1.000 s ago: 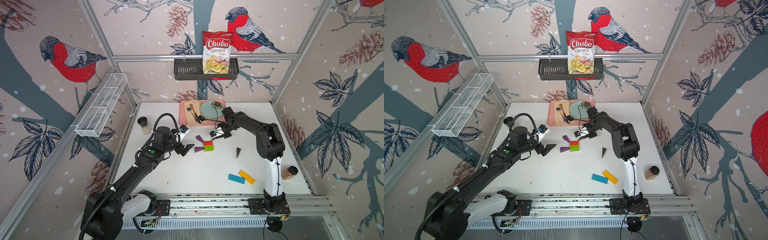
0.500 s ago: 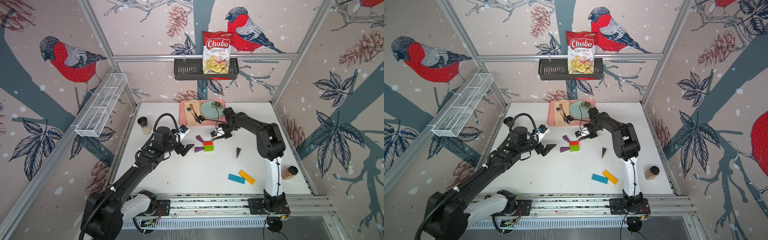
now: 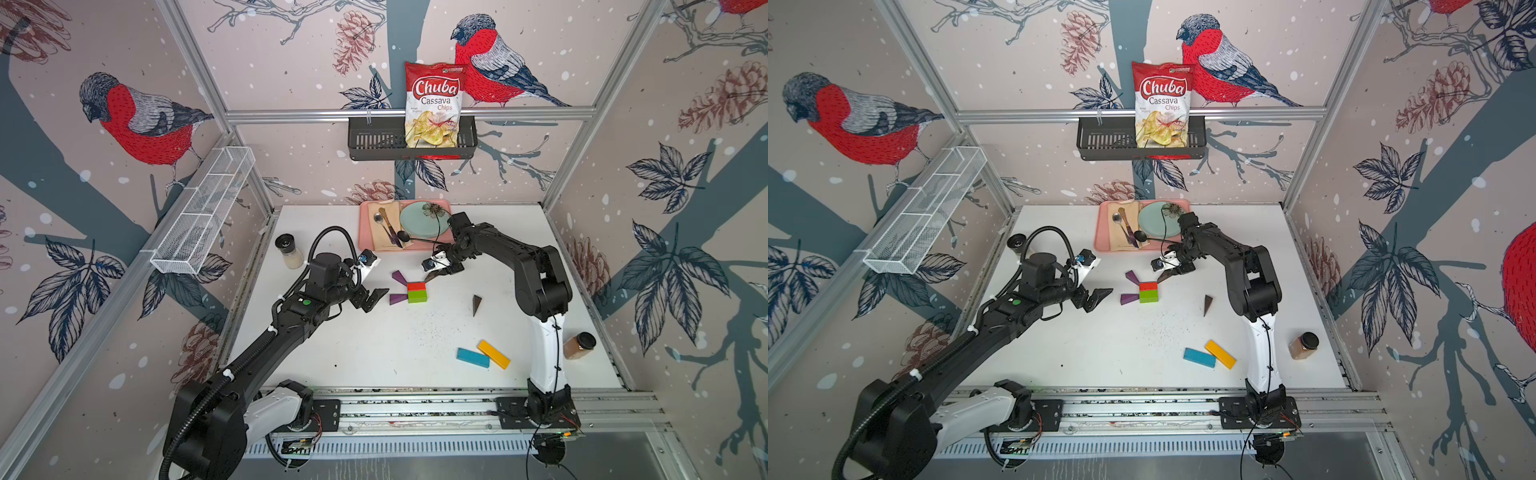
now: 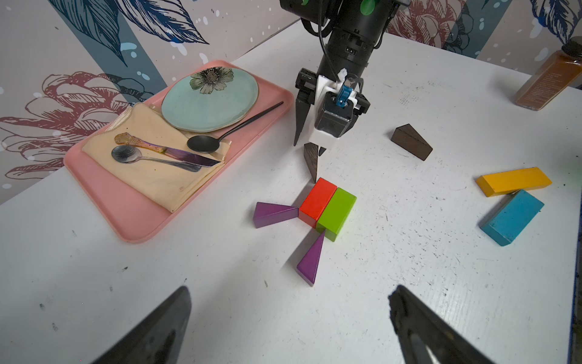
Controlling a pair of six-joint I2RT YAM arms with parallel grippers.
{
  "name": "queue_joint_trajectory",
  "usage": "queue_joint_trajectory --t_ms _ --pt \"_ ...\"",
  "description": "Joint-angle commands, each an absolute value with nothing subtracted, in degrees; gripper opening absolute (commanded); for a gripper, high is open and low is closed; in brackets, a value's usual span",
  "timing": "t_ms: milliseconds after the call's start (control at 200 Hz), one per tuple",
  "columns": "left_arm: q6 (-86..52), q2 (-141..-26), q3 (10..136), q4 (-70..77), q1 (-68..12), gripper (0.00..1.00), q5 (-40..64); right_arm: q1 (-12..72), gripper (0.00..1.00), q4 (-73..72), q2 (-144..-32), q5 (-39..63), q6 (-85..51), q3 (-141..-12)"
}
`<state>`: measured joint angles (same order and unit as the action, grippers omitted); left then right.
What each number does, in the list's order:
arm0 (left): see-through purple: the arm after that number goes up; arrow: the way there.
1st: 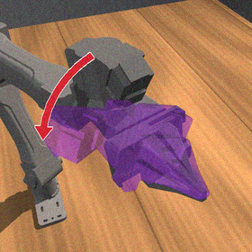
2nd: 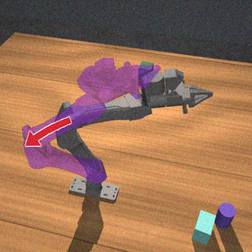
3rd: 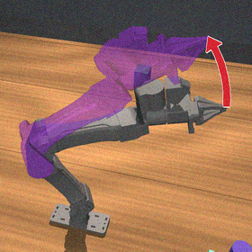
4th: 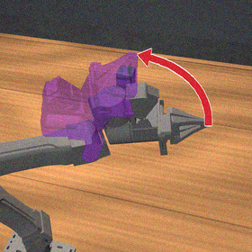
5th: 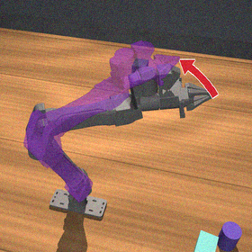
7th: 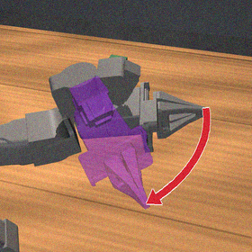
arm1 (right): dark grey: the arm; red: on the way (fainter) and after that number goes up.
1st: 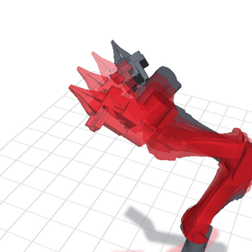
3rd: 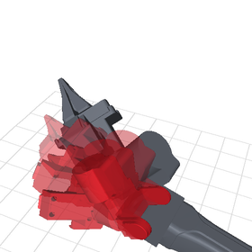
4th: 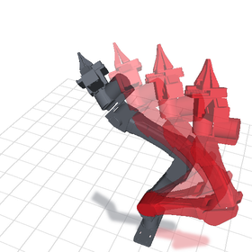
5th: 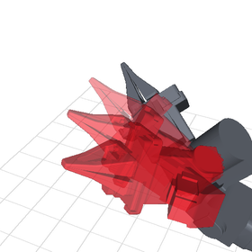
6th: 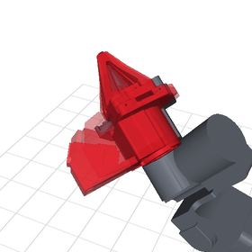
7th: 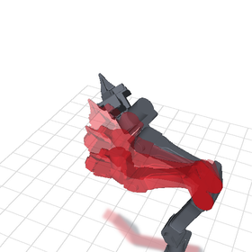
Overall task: Assemble a small pinwheel with building blocks
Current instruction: Assemble the building block at the center of the board.
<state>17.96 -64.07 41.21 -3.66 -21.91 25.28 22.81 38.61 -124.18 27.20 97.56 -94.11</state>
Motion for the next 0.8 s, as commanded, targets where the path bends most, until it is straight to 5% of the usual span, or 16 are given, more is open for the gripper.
queue_joint_trajectory --t_ms 0,225,435,505,620,630,645,660,795 --pt "17.9 -64.8 41.9 -2.3 -21.9 0.98 26.3 22.5 0.49 39.7 -122.6 28.2 97.7 -93.4" --pt "17.7 -65.7 41.8 -0.8 -21.8 0.98 26.8 22.4 0.51 40.9 -115.5 26.1 93.7 -89.3" --pt "18.5 -67.0 41.7 1.5 -21.8 0.98 26.7 20.7 0.45 32.2 -107.4 24.5 68.6 -87.0" --pt "21.2 -68.2 43.6 -0.2 -21.9 0.98 28.6 20.6 0.61 26.0 -103.9 16.3 49.1 -84.6" --pt "22.7 -71.1 46.2 -0.7 -21.9 0.98 30.3 20.9 0.61 32.6 -103.2 6.9 31.2 -86.2" --pt "22.8 -71.3 46.3 -0.3 -21.9 0.98 30.4 20.9 0.65 32.9 -103.1 5.7 29.0 -86.1" --pt "22.8 -71.6 46.3 0.3 -21.9 0.97 30.5 20.9 0.93 33.4 -103.2 4.3 25.9 -86.0" --pt "22.8 -71.9 46.3 0.8 -21.9 0.98 30.5 20.9 1.00 34.1 -103.3 3.0 23.0 -86.0" --pt "22.9 -74.4 47.0 6.1 -22.1 0.96 31.4 22.7 0.99 37.5 -101.1 -3.1 7.4 -81.6"
